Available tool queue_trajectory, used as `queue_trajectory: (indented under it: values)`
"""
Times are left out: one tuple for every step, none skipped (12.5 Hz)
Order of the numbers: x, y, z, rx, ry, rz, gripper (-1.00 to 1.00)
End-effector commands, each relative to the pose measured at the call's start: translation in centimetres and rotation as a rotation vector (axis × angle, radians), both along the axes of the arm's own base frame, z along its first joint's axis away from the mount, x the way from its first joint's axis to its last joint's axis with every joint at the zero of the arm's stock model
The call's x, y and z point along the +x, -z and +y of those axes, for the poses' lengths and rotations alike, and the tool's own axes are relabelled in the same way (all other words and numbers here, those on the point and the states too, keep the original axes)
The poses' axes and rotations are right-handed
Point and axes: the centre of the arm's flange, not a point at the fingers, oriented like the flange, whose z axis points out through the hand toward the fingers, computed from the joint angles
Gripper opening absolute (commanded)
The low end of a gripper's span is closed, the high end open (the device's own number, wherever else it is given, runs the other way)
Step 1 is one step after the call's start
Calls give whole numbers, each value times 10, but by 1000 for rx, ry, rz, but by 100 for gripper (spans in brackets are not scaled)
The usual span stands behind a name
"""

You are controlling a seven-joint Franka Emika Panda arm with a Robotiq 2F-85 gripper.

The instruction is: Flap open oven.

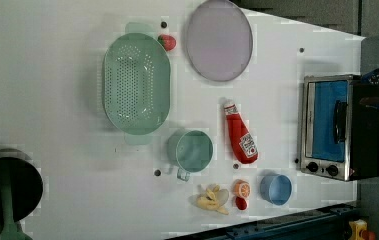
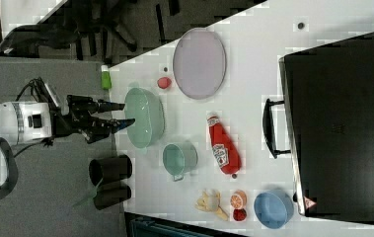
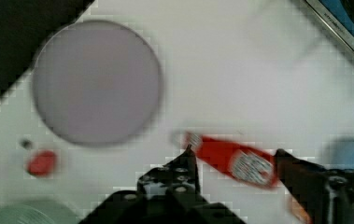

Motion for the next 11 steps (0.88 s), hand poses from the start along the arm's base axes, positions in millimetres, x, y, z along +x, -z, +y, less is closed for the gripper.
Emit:
queue_trajectory:
  values:
    - [-95,-61,-32,11,19,34,58]
    - [-95,-61,-32,11,20,34,79]
    - [-95,-61,-32,11,19,34,100]
    - [-95,-61,-32,11,19,34,100]
    - [-95,-61,-32,11,19,34,100]
    - [-95,-61,-32,11,19,34,90]
    - [-95,-61,-32,11,19,33,65]
    - [-95,-60,-32,11,20,35,39]
    - [-95,-60,-33,11,22,36,15]
    - [-95,-59,-36,13,25,38,-9]
    - [-95,-58,-39,14,31,39,-32]
